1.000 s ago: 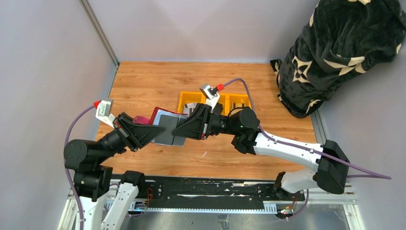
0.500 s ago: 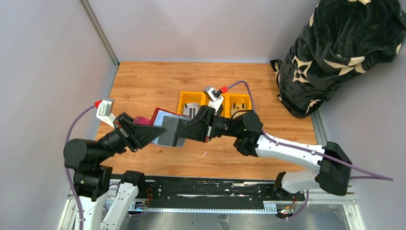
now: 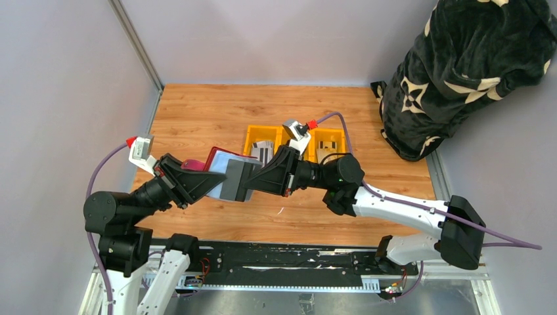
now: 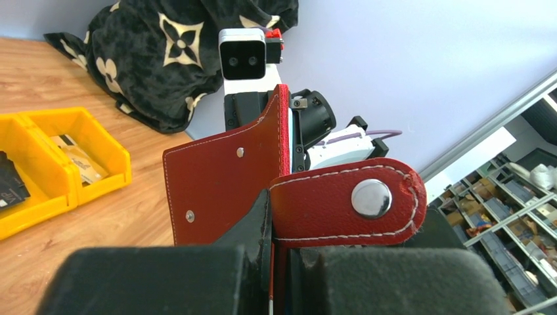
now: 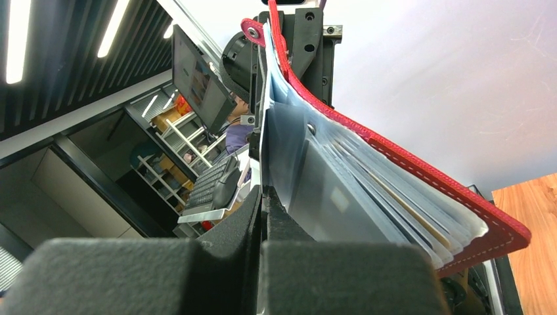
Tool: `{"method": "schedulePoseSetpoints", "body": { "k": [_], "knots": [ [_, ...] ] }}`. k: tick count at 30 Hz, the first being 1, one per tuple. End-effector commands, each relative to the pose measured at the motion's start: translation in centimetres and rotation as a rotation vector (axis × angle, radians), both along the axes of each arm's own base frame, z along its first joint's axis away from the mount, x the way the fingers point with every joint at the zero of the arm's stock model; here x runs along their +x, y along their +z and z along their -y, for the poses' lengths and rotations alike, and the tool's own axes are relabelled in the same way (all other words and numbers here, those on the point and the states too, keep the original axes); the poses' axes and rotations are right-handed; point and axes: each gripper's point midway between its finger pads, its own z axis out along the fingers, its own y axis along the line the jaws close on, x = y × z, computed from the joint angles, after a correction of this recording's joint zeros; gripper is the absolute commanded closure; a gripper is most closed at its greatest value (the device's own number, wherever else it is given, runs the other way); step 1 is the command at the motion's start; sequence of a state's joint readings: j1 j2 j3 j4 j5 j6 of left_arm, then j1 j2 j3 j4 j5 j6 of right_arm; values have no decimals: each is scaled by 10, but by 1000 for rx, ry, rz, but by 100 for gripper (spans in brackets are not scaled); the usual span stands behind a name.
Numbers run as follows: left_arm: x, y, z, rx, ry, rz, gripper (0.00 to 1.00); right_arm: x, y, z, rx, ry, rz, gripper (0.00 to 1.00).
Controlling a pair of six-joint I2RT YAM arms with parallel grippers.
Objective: Take the credit cards out of the card holder
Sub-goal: Remove the credit card from the card holder.
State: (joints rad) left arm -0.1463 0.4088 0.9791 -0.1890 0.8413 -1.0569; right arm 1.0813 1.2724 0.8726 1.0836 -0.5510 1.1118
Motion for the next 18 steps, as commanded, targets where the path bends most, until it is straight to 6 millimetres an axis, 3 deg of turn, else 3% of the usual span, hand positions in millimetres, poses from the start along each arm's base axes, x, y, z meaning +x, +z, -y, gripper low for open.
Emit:
{"method": "schedulePoseSetpoints", "body": {
  "k": [1,5,13,18],
  "knots": [
    [5,5,-3,6,39,48,100,-6,17,13,59,10,26,100],
    [14,2,-9,65,120,94,100,16,-3,24,-28,-52,-17,100],
    [32,-11,-29,202,303,160,100,72,-56,78,-292,-324,-53,100],
    [30,-19,-26,248,270,179,100,135,-118,116,-652,-607,-128,100]
  ]
}}
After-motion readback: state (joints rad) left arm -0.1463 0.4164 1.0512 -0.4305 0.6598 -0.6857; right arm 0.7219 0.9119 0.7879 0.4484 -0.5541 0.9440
